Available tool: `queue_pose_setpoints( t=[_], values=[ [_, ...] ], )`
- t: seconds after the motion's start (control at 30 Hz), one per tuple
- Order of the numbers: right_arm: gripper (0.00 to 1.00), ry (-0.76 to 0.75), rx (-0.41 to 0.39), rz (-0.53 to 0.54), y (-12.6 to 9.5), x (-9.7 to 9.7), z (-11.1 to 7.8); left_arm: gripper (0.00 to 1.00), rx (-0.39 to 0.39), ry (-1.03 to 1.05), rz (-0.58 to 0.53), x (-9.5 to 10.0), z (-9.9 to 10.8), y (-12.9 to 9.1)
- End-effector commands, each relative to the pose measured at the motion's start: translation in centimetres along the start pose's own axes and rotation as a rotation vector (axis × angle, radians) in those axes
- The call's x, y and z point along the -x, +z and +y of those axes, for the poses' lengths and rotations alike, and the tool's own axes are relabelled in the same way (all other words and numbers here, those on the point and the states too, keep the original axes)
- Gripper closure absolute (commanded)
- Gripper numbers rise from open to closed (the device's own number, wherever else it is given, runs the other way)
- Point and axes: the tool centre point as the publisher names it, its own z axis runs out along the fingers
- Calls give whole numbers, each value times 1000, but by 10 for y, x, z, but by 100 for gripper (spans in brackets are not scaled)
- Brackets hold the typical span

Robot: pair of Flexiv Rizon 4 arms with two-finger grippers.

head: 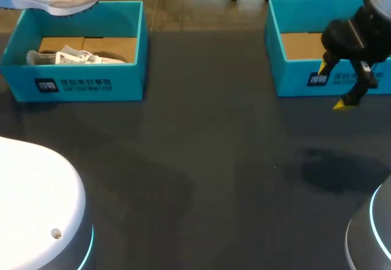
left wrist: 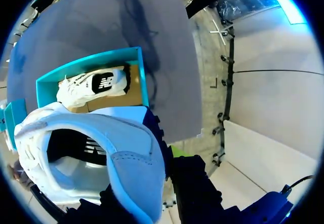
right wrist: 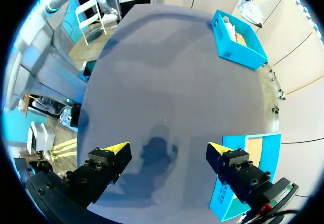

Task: Take the shoe out of the shoebox, open the shoe tongue, remove and reinsert the insole, then place the shoe into the shoebox

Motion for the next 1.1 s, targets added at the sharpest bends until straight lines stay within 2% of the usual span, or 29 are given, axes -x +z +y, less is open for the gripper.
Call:
queue_pose_setpoints(
  t=[0.03, 0.33, 0.5, 0.7, 0.93, 1.1],
  values=[
    [0, 0, -2, 2, 1, 1, 1, 100, 5, 0, 1, 0, -2, -1],
    [0, 0, -2, 2, 1, 1, 1, 100, 5, 0, 1, 0, -2, -1],
    [0, 0, -2, 2, 1, 1, 1, 100, 8, -66, -47, 13, -4, 2],
    [0, 0, -2, 2, 1, 1, 1, 100, -24, -104, -103, 28, 0, 15],
    [0, 0, -2, 2, 1, 1, 1, 100, 29, -61, -85, 42, 6, 33],
    [0, 0, -2, 2, 1, 1, 1, 100, 12, -53, -92, 46, 11, 48]
  ],
)
